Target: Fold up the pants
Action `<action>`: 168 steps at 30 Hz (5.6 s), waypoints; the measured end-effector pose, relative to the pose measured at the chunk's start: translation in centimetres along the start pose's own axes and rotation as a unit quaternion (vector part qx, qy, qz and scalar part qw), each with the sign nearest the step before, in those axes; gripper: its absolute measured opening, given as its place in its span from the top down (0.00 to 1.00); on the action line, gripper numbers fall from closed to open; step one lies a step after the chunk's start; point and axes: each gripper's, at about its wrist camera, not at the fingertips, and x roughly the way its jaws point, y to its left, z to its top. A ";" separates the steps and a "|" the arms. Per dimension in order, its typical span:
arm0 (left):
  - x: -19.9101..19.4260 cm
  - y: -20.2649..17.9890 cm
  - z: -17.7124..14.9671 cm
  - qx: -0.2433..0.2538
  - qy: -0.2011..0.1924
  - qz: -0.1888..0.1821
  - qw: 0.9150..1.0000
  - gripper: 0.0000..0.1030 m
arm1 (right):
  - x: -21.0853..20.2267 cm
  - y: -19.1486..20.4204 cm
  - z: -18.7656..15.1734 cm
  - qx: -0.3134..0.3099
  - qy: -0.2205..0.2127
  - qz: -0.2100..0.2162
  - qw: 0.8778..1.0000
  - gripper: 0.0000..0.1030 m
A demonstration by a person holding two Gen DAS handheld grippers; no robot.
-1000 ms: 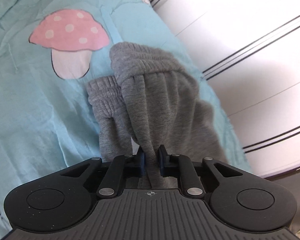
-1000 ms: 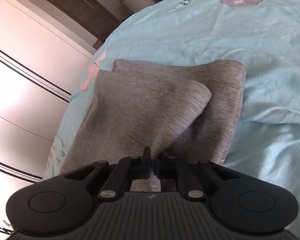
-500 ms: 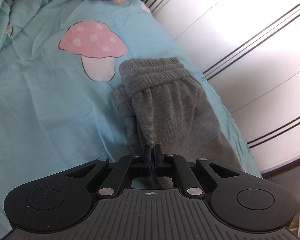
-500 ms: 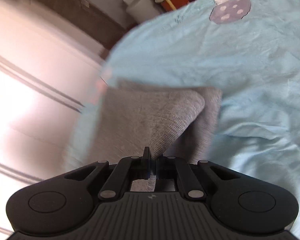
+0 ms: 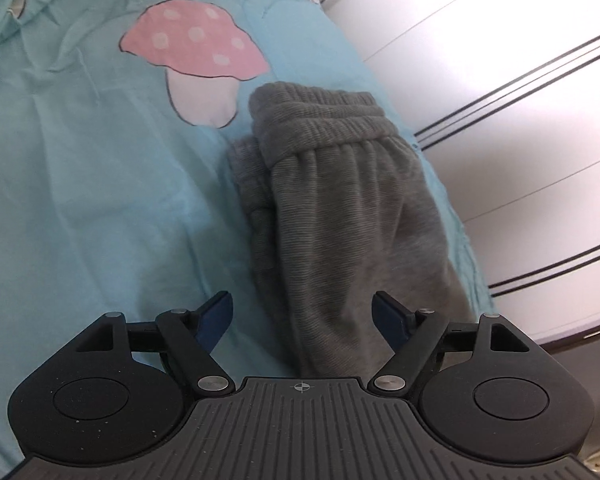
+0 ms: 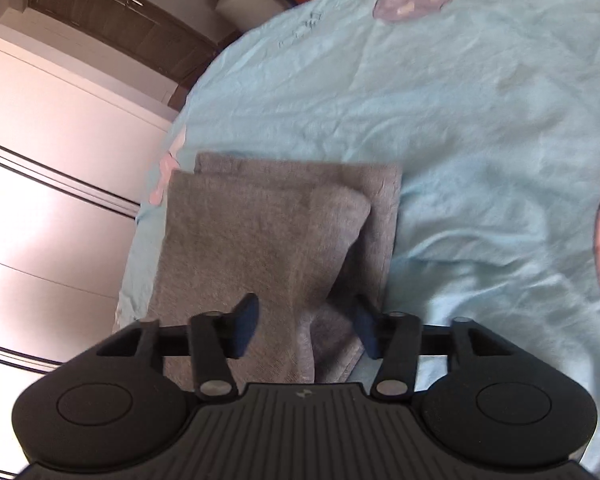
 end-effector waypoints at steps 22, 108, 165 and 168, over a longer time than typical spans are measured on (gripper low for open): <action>2.2 -4.8 0.9 0.018 -0.010 0.028 0.999 0.81 | 4.7 2.3 3.9 -0.029 0.001 -0.038 0.999 0.90; 5.2 -23.0 -25.0 0.420 0.101 0.030 0.901 0.02 | -1.0 -2.1 4.6 -0.120 -0.052 -0.099 0.986 0.72; -3.1 -26.1 -18.0 0.276 0.108 -0.002 0.955 0.01 | 3.4 -0.1 4.5 -0.191 -0.034 -0.009 0.981 0.87; -3.8 -25.8 -17.4 0.253 0.126 -0.009 0.959 0.01 | 4.2 -0.6 4.1 -0.178 -0.031 -0.008 0.984 0.77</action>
